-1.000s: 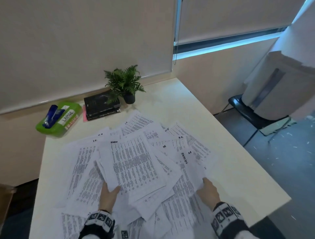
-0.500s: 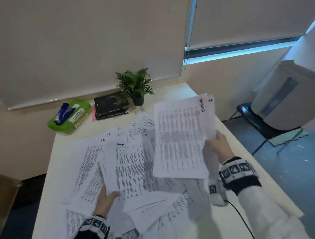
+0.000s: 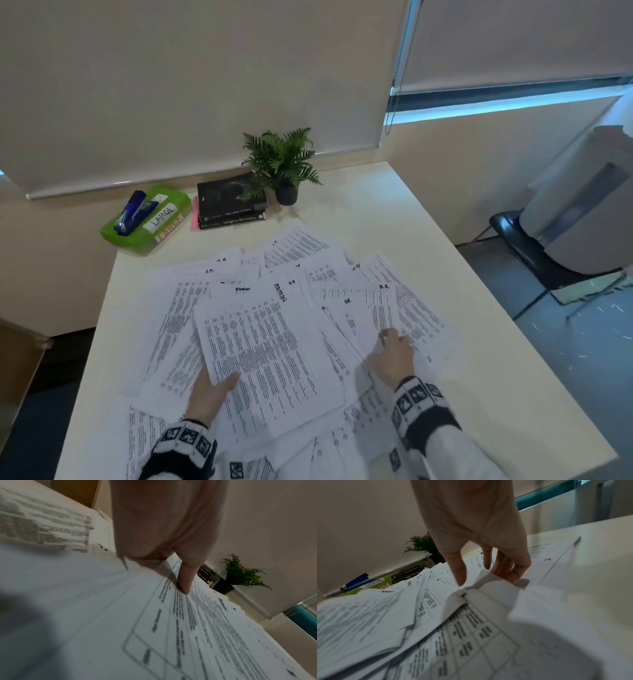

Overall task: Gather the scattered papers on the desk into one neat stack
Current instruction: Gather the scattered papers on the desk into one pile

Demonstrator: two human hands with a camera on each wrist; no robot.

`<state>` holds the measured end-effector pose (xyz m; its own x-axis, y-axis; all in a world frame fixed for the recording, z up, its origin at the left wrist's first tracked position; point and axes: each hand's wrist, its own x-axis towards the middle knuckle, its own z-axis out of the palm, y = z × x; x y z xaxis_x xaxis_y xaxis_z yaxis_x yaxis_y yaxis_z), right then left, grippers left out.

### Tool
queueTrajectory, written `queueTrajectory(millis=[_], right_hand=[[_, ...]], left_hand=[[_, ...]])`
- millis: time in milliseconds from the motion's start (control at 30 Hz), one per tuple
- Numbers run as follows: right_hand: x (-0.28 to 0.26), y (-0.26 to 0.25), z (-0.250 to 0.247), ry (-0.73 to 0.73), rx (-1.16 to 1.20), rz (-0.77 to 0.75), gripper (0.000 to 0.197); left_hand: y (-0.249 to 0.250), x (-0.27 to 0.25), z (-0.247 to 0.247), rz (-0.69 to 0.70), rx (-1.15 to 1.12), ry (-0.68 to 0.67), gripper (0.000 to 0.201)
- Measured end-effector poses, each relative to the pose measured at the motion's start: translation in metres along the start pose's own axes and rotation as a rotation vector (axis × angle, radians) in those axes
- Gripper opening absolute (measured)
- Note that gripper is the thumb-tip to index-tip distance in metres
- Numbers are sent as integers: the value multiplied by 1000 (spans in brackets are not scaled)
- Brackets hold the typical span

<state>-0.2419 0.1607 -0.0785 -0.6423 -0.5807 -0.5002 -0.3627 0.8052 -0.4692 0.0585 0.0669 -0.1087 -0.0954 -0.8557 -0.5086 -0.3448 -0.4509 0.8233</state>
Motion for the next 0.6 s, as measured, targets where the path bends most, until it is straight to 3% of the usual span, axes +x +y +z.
queueTrajectory(millis=[167,233,333,500,600], right_hand=[[-9,6,-9,-310,83,39,89],[-17,-1,-6,-389,-5,15,85],[-27,-1,-2,-322,-57,-46,74],[-34,10,-41,-290,78,-199,80],[-33,8,-75,-163,-12,-231,63]], left_hand=[[-4,-8,-9,57,-10,8,63],[-2,-13,-12,61,-23,7,63],[-7,-16,-15,65,-34,12,65],[-10,-18,-19,59,-68,3,70],[-10,-20,-21,49,-64,5,73]])
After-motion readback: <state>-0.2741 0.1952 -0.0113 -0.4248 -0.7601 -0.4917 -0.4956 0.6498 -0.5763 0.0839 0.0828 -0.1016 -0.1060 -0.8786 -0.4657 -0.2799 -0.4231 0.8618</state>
